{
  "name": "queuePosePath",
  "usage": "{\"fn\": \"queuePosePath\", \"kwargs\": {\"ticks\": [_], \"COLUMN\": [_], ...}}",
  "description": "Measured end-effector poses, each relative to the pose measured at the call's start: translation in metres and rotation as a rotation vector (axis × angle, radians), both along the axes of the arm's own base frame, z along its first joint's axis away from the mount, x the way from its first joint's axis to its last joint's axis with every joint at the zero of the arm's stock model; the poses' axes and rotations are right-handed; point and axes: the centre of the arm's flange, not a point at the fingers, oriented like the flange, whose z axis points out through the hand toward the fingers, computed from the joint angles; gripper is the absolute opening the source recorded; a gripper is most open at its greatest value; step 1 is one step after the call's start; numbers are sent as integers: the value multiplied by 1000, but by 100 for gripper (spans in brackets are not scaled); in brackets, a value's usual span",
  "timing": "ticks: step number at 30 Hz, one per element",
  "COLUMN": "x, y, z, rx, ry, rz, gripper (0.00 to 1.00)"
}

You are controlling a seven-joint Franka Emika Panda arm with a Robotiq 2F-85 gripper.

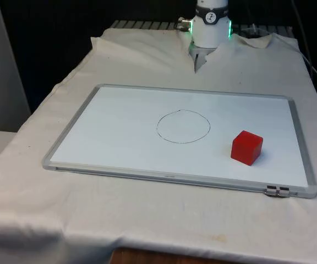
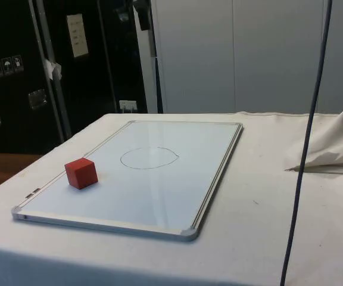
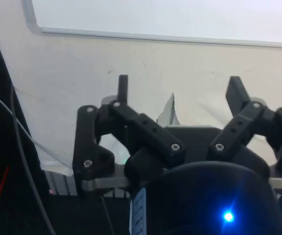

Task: Push the cube into the marked area.

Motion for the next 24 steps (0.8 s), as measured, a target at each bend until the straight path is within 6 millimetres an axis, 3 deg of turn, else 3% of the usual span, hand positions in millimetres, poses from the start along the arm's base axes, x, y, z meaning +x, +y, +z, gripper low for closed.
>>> {"fn": "queuePosePath", "kwargs": {"ticks": [2, 3, 6, 8, 14, 16, 19, 24], "x": [0, 0, 0, 0, 0, 0, 0, 2], "y": [0, 0, 0, 0, 0, 0, 0, 5], "z": [0, 0, 0, 0, 0, 0, -1, 1], "rx": [0, 0, 0, 0, 0, 0, 1, 8], "ry": [1, 1, 2, 2, 3, 3, 2, -21], "rz": [0, 0, 0, 0, 0, 0, -1, -7], "gripper": [86, 86, 70, 52, 28, 14, 0, 0]}}
